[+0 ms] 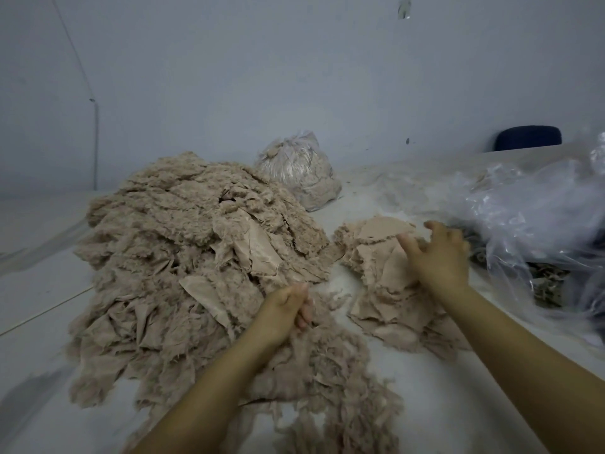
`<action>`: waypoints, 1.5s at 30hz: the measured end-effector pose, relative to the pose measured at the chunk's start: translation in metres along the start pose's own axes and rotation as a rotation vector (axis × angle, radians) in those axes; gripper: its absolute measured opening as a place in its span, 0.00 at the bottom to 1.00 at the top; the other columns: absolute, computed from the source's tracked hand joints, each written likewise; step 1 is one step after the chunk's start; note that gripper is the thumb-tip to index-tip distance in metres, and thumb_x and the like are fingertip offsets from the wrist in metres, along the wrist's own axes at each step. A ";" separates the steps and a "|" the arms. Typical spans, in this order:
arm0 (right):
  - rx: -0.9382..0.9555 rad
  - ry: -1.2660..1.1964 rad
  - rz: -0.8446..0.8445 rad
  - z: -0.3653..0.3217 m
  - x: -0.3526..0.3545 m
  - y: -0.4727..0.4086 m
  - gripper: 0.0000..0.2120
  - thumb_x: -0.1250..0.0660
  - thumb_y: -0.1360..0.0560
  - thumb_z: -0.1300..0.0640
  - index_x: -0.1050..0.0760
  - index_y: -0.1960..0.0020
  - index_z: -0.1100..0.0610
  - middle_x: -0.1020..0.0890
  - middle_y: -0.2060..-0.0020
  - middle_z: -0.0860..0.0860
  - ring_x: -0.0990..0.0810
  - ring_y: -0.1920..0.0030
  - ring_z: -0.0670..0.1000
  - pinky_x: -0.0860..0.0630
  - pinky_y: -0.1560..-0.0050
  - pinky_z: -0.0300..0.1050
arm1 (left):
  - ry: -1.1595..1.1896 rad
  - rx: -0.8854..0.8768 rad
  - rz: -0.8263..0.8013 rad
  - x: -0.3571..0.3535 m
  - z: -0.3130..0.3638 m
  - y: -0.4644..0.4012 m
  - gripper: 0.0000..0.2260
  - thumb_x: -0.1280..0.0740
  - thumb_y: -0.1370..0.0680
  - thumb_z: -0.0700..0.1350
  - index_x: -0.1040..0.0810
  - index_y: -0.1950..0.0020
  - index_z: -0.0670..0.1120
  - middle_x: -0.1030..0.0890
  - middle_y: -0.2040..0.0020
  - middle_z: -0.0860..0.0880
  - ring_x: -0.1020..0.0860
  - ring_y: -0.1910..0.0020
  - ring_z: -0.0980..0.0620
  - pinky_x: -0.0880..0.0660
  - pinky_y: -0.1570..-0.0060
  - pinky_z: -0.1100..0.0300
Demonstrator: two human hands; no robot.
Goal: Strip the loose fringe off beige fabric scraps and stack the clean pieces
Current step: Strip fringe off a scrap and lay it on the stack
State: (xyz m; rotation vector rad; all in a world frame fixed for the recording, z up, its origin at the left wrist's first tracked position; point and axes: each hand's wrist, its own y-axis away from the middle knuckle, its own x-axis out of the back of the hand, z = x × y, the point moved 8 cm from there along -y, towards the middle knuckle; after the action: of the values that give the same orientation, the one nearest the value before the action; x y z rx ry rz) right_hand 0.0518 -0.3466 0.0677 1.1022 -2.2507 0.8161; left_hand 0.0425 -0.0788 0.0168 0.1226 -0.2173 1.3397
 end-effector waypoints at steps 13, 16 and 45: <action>0.549 -0.221 -0.769 -0.077 -0.108 0.166 0.13 0.31 0.25 0.56 0.31 0.66 0.51 0.29 0.68 0.46 0.32 0.67 0.43 0.35 0.62 0.41 | -0.343 -0.040 -0.316 0.045 -0.013 0.027 0.15 0.25 0.30 0.41 0.22 0.46 0.50 0.19 0.48 0.53 0.21 0.50 0.62 0.26 0.48 0.70; 0.307 -0.448 -0.620 -0.064 -0.103 0.146 0.18 0.36 0.21 0.57 0.37 0.67 0.50 0.33 0.73 0.44 0.35 0.71 0.40 0.39 0.68 0.36 | -0.640 -0.044 -0.410 0.047 -0.025 0.036 0.30 0.24 0.30 0.44 0.31 0.31 0.54 0.32 0.35 0.64 0.32 0.37 0.67 0.38 0.43 0.80; -0.026 -0.968 -0.748 -0.053 -0.092 0.143 0.14 0.32 0.28 0.50 0.25 0.70 0.53 0.23 0.75 0.48 0.27 0.75 0.44 0.32 0.74 0.33 | 0.261 0.109 0.109 0.046 -0.005 0.007 0.14 0.43 0.18 0.47 0.29 0.62 0.44 0.30 0.76 0.53 0.35 0.79 0.59 0.38 0.81 0.68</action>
State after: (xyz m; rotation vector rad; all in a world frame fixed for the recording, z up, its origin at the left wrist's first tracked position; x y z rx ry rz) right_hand -0.0058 -0.1911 0.0022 2.4672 -2.1320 -0.1199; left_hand 0.0462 -0.0328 0.0219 0.0273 0.0706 1.4612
